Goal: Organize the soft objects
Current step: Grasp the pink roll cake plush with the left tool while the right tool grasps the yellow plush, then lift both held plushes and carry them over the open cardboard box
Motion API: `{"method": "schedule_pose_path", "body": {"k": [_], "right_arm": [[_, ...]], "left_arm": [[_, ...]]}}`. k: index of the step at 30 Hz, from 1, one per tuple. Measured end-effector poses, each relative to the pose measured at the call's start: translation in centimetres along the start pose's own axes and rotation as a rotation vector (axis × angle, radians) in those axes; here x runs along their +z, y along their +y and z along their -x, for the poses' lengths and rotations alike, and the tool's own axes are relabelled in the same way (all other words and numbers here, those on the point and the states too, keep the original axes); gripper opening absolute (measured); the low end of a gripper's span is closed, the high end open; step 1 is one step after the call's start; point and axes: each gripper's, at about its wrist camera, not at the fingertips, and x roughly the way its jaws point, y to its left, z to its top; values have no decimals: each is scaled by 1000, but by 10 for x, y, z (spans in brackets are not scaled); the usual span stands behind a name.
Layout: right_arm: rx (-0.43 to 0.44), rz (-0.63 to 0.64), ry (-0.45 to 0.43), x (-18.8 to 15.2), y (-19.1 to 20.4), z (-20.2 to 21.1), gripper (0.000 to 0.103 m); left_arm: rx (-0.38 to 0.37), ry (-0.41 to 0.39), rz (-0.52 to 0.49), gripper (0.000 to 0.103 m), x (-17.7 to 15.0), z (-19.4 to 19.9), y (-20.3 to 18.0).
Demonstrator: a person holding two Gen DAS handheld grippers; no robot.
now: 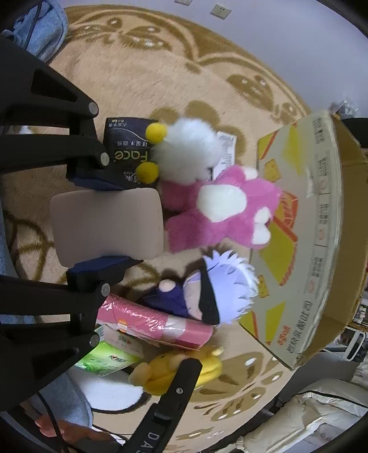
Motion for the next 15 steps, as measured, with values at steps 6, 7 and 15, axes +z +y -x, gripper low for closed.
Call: {"method": "schedule_pose_path", "body": {"k": [6, 7, 15], "right_arm": [[12, 11, -68, 1, 3, 17, 52], [16, 13, -81, 2, 3, 20, 52], [35, 40, -150, 3, 10, 37, 52]], "left_arm": [[29, -53, -32, 38, 3, 13, 0], [43, -67, -44, 37, 3, 16, -1], [108, -189, -119, 36, 9, 40, -13]]}}
